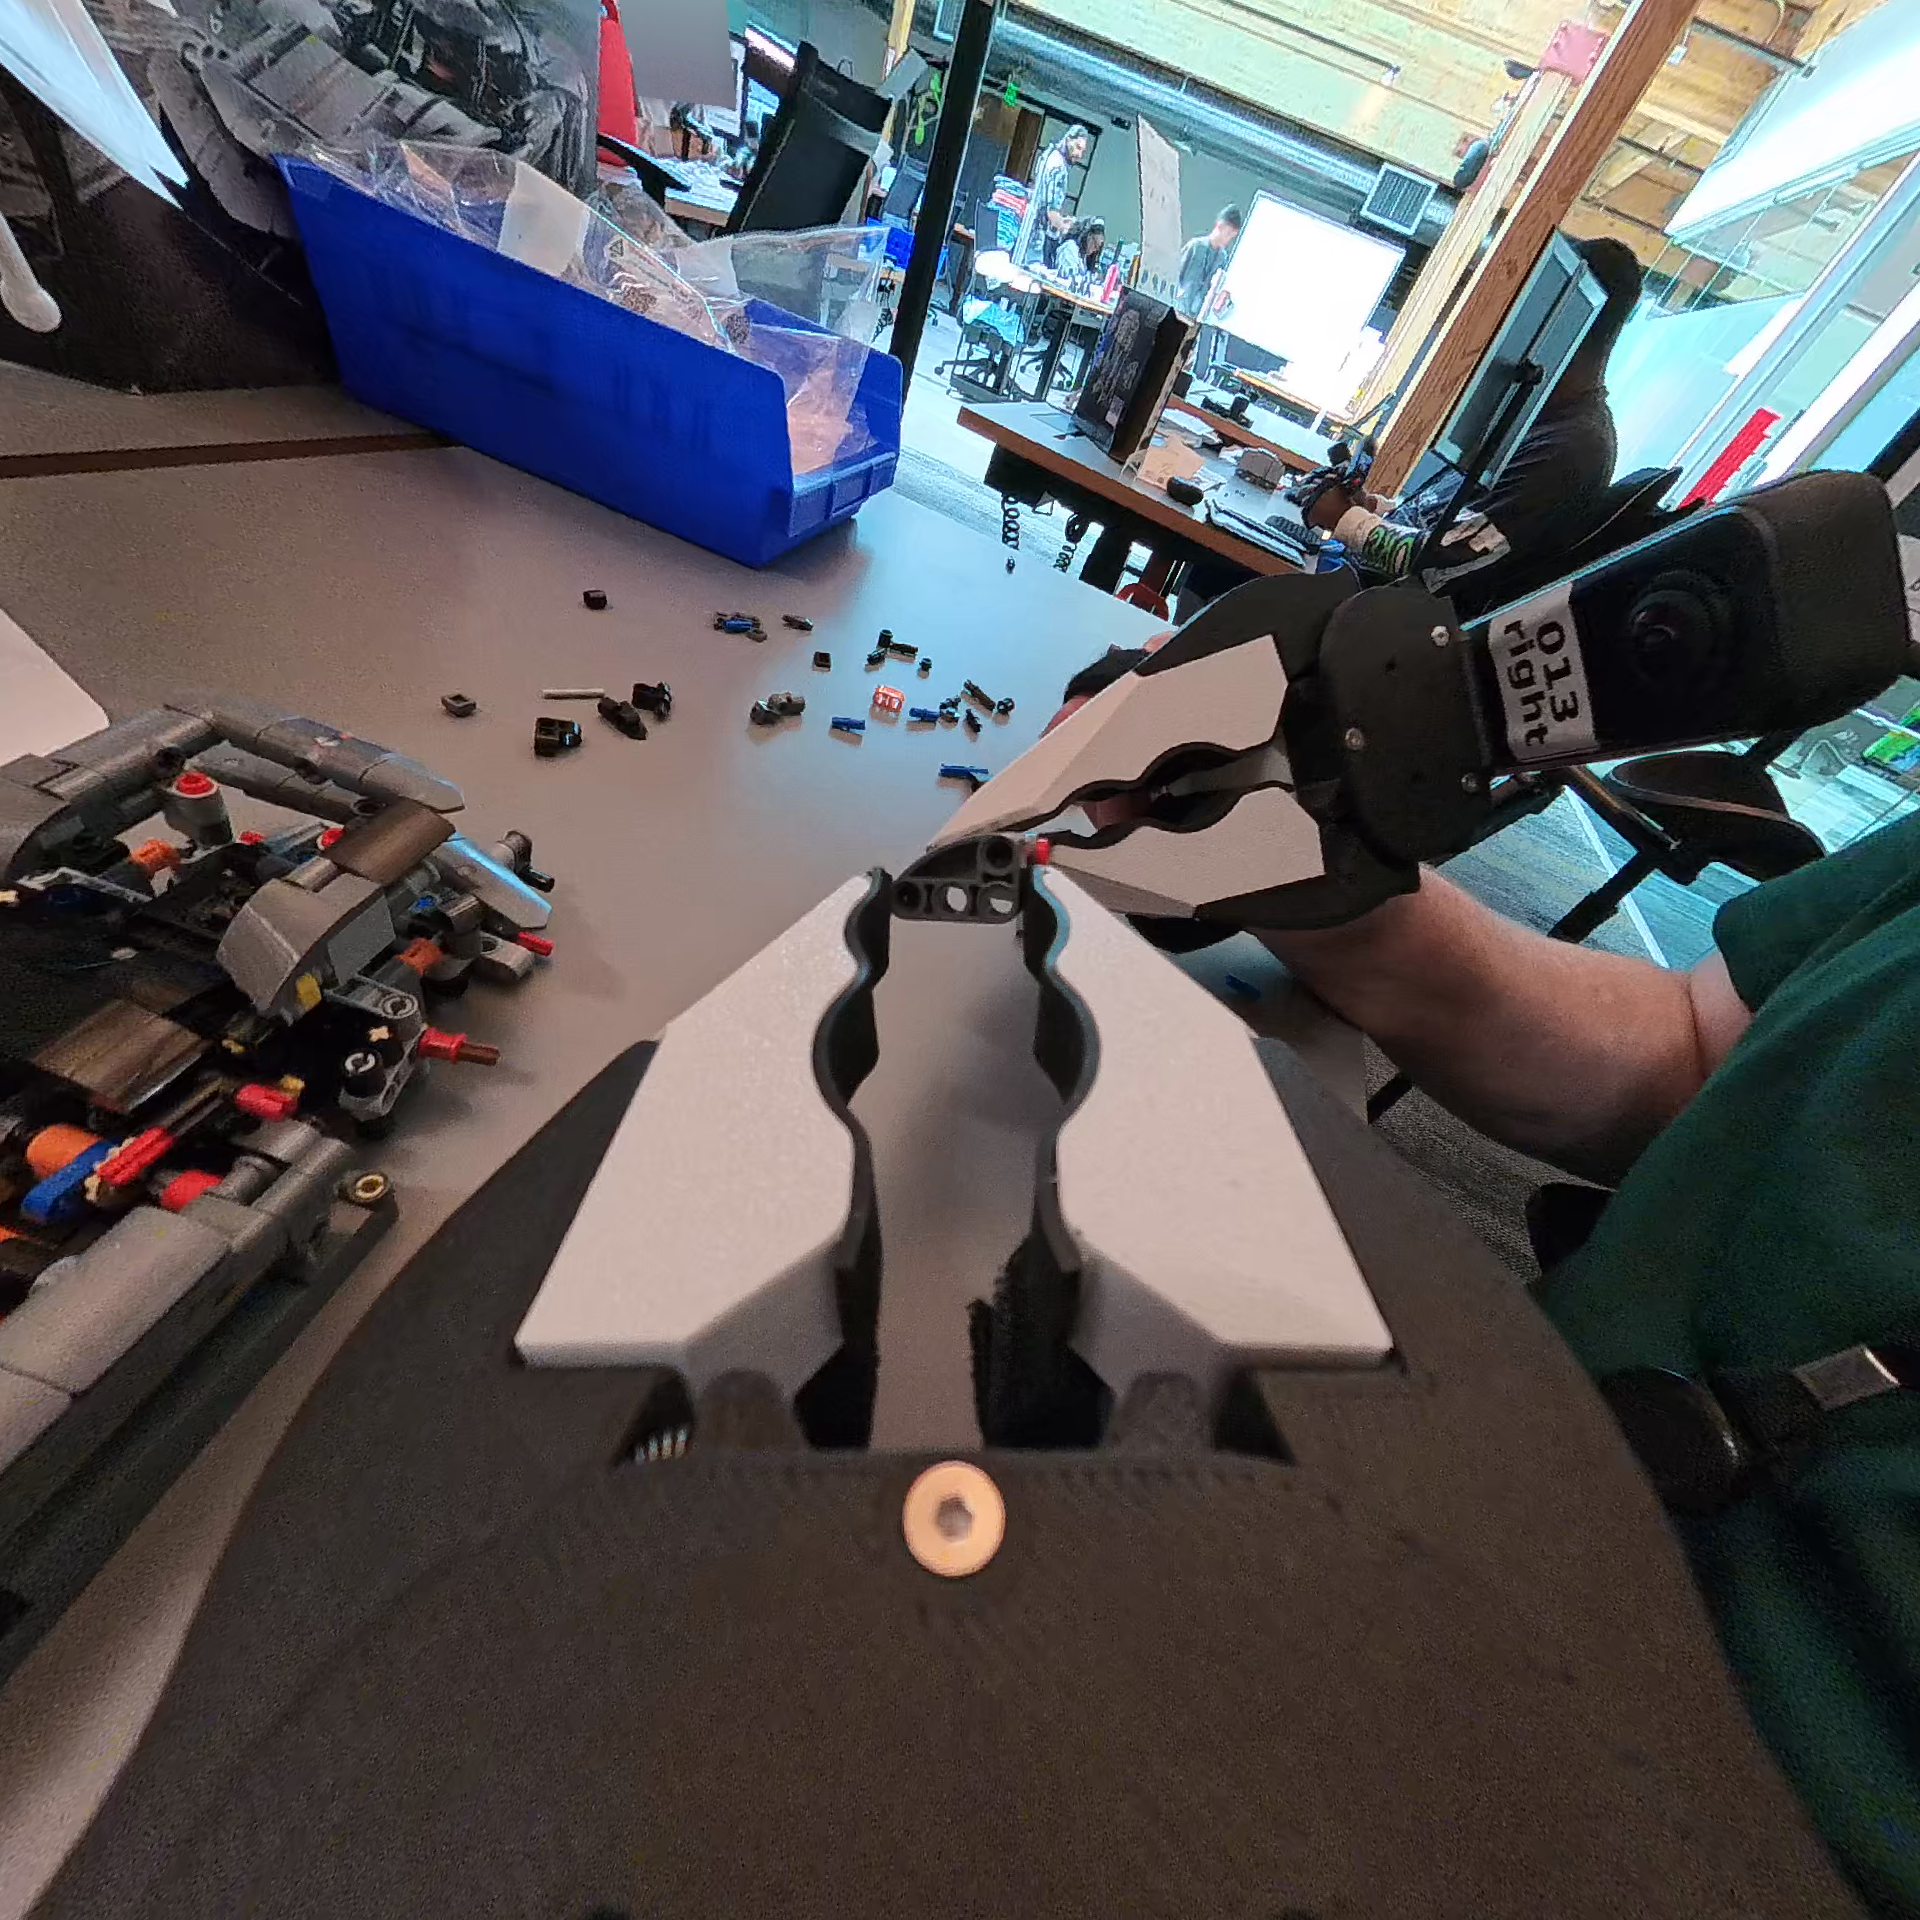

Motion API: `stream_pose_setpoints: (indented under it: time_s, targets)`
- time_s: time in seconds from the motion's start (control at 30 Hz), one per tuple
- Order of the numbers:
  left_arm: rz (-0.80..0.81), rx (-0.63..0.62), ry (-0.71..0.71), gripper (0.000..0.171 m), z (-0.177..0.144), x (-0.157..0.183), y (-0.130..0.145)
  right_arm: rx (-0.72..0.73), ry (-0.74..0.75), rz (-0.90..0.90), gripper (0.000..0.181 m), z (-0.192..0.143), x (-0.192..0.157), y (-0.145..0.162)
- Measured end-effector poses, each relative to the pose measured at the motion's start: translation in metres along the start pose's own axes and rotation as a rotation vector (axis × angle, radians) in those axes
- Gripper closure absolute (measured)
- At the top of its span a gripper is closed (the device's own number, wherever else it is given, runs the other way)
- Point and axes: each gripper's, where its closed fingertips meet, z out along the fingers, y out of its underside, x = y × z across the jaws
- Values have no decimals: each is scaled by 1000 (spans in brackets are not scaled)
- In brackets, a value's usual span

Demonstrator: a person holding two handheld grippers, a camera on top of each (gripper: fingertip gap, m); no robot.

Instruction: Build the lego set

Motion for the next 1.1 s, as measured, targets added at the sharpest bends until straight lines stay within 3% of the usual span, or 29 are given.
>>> stream_pose_setpoints:
  time_s: [0.37,0.5,0.67,0.77,0.93,1.1]
  targets:
    - [29,-77,-57,148,-5,-5,10,-8,-51,26,180,5,-7,4]
    - [36,-111,-152,148,-17,-19,17,-23,-66,30,165,5,-10,6]
    - [182,-217,-312,148,-41,-39,31,-28,-70,-13,163,-3,-19,-5]
    - [289,-345,-393,148,-49,-49,51,-46,-94,-17,164,-10,-35,-6]
    - [342,-435,-399,147,-52,-50,73,-99,-78,45,163,-32,-41,10]
    - [323,-403,-392,137,-56,-51,72,-173,12,205,161,-64,0,47]
